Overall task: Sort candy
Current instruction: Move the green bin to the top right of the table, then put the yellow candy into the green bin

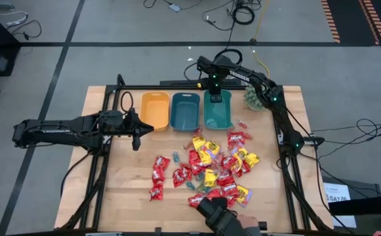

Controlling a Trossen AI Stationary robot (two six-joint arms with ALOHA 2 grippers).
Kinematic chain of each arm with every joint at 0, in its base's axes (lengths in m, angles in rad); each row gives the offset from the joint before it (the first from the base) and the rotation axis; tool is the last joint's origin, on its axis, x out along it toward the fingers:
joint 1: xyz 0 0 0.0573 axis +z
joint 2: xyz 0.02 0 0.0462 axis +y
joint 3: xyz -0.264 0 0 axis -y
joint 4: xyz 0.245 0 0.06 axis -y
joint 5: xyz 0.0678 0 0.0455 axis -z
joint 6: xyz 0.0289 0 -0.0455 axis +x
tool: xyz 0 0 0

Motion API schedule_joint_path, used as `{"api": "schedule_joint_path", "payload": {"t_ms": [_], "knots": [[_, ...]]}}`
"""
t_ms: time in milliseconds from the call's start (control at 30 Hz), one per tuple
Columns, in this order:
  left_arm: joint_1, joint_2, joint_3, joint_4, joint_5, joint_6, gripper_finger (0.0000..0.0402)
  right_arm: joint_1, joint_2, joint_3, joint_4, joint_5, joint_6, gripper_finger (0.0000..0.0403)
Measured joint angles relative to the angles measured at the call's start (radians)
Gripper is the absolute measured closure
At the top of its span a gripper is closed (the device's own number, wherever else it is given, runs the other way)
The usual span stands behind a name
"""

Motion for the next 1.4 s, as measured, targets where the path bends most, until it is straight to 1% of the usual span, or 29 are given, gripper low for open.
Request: {"api": "schedule_joint_path", "payload": {"t_ms": [267,400,600,900,1033,1200,1400], "knots": [[0.000,0.000,0.000,0.000,0.000,0.000,0.0354,0.005,0.000,0.000,0.007,-0.002,0.000,0.0392],[0.000,0.000,0.000,-0.001,0.000,0.001,0.0354,0.012,0.000,0.000,0.004,0.047,0.014,0.0382],[0.000,0.000,0.000,-0.004,0.000,0.001,0.0354,0.016,0.000,0.000,-0.004,0.047,0.025,0.0366],[0.000,0.000,0.000,-0.004,0.000,0.001,0.0354,0.014,-0.020,0.019,-0.043,0.060,0.094,0.0345],[0.000,0.000,0.000,-0.004,0.000,0.002,0.0354,0.013,-0.054,0.058,-0.073,0.068,0.149,0.0337],[0.000,0.000,0.000,-0.004,0.000,0.002,0.0354,0.007,-0.137,0.079,-0.118,0.063,0.274,0.0324],[0.000,0.000,0.000,-0.004,0.000,0.002,0.0354,-0.017,-0.255,0.079,-0.183,-0.071,0.475,0.0289]]}}
